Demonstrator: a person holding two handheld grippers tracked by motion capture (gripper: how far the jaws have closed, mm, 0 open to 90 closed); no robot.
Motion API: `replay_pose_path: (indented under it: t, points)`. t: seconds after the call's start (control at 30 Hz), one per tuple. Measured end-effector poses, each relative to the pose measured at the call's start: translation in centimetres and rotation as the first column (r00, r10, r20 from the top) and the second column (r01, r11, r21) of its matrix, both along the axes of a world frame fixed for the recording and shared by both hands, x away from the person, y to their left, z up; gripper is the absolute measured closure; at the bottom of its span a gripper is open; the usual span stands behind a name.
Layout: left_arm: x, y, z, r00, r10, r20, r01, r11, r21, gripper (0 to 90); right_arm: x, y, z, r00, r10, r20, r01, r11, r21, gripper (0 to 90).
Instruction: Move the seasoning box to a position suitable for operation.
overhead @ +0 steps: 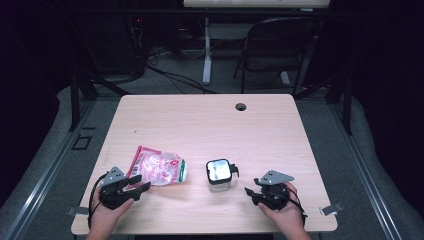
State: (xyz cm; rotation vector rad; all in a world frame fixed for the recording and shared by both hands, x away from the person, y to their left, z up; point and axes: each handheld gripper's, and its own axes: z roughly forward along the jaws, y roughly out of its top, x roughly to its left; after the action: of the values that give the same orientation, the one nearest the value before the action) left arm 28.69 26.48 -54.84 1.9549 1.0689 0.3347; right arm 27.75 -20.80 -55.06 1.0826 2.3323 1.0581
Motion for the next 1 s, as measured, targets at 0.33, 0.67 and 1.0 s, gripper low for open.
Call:
replay_pose_path:
  t: [0.33, 0.67, 1.0]
  points:
    - [-0.5, 0.0, 0.6, 0.9989, -0.016, 0.044, 0.015, 0.9997, 0.019, 54.3, 0.0, 0.0, 0.3, 0.9990, -0.034, 0.028, 0.033, 0.999, 0.034, 51.3]
    - [-1.1, -0.2, 0.7, 0.9989, -0.018, 0.044, 0.018, 0.9998, -0.003, 56.2, 0.1, 1.2, 0.6, 0.9995, -0.005, 0.032, 0.003, 0.998, 0.056, 50.3]
    - [-1.3, 0.0, 0.7, 0.9980, -0.023, 0.060, 0.023, 0.9997, -0.008, 59.3, 0.4, 1.5, 0.4, 0.9992, 0.031, 0.026, -0.033, 0.998, 0.058, 53.3]
